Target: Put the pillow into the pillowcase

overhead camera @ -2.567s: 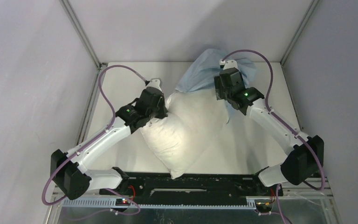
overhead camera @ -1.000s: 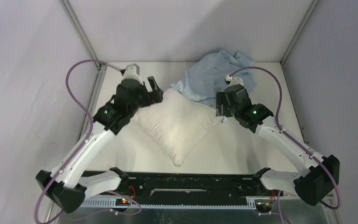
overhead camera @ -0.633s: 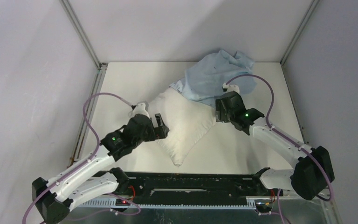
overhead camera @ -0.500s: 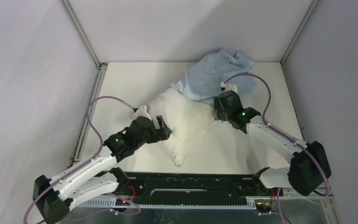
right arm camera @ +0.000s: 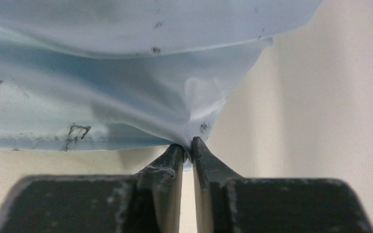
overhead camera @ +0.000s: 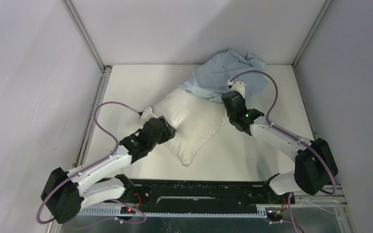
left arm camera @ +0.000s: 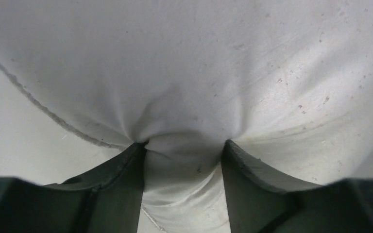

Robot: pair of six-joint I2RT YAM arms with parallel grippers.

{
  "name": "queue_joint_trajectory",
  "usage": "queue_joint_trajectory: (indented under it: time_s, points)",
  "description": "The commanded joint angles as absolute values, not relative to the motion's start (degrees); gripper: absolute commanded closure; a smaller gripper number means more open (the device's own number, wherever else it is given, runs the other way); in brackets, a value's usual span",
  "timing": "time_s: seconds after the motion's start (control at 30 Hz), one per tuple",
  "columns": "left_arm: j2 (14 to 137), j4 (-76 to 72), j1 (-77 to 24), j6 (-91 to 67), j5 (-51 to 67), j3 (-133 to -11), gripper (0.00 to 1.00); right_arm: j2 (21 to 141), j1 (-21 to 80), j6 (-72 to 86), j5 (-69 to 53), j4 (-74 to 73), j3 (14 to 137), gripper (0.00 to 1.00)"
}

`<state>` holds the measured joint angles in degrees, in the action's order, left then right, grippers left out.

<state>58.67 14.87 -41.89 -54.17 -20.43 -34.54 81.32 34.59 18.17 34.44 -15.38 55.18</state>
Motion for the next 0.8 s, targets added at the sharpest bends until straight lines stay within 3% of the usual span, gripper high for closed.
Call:
queue_joint_trajectory:
  time_s: [0.0, 0.03, 0.2, 0.43, 0.63, 0.77]
  points:
    - [60.64, 14.16, -38.98, -53.92, -24.20, -32.00, 0.52, 79.64, 34.92, 16.44, 39.89, -15.49, 61.20, 0.92]
    - [60.97, 13.80, -38.60, -53.51, -23.74, -31.99, 0.62, 79.62, 34.87, 16.41, 39.31, -16.80, 62.67, 0.99]
    - [62.37, 10.06, -37.97, -50.80, -20.49, -33.61, 0.99, 81.13, 42.50, 16.64, 31.90, -28.55, 76.29, 1.00]
    - [63.94, 14.61, -41.83, -44.83, -21.82, -50.89, 1.00, 91.95, 58.61, 16.67, 25.26, -42.44, 100.92, 1.00]
    - [59.27, 17.82, -41.82, -42.82, -24.09, -60.83, 1.00, 93.12, 55.66, 17.88, 21.36, -45.31, 103.30, 1.00]
    - [61.32, 21.51, -42.06, -38.41, -26.04, -68.16, 1.00, 92.91, 54.25, 17.07, 18.22, -49.07, 113.79, 1.00]
